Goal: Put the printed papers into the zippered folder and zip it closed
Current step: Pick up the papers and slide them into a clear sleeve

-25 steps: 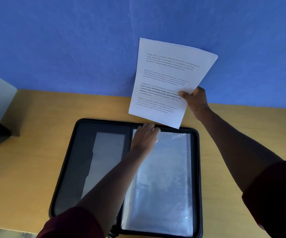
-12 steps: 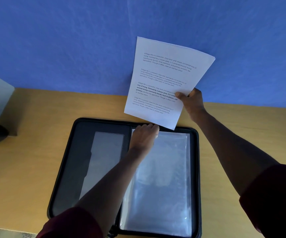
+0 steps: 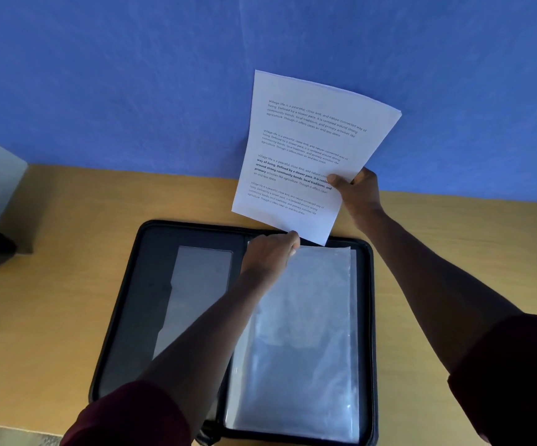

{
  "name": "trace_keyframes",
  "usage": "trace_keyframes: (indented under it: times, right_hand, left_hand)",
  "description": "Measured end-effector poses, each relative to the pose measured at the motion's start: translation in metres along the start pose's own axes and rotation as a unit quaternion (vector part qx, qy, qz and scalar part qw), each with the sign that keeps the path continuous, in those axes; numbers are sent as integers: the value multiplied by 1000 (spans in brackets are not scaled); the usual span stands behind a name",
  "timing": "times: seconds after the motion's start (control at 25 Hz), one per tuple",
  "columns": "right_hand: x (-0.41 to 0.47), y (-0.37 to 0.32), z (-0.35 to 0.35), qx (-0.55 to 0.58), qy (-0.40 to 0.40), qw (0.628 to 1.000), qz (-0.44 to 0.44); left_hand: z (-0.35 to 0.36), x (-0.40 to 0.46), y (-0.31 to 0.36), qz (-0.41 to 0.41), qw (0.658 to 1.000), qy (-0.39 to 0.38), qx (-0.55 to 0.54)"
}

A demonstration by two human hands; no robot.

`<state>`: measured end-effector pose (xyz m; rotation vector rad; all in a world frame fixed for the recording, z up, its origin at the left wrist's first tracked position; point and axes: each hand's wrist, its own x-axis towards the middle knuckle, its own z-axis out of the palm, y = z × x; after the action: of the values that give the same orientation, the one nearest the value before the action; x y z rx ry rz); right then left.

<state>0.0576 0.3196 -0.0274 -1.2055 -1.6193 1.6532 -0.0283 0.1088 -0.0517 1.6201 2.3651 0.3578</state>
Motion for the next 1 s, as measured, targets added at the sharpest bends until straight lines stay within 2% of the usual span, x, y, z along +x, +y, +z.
trace_keyframes:
  times: [0.4, 1.0]
  right_hand:
    - [-7, 0, 9, 9, 13, 1000, -2]
    - [-30, 16, -13, -29, -6, 1000, -8]
  left_hand:
    - [2, -10, 5, 5, 999, 51, 2]
    - [-2, -13, 1, -15, 1000, 15, -11]
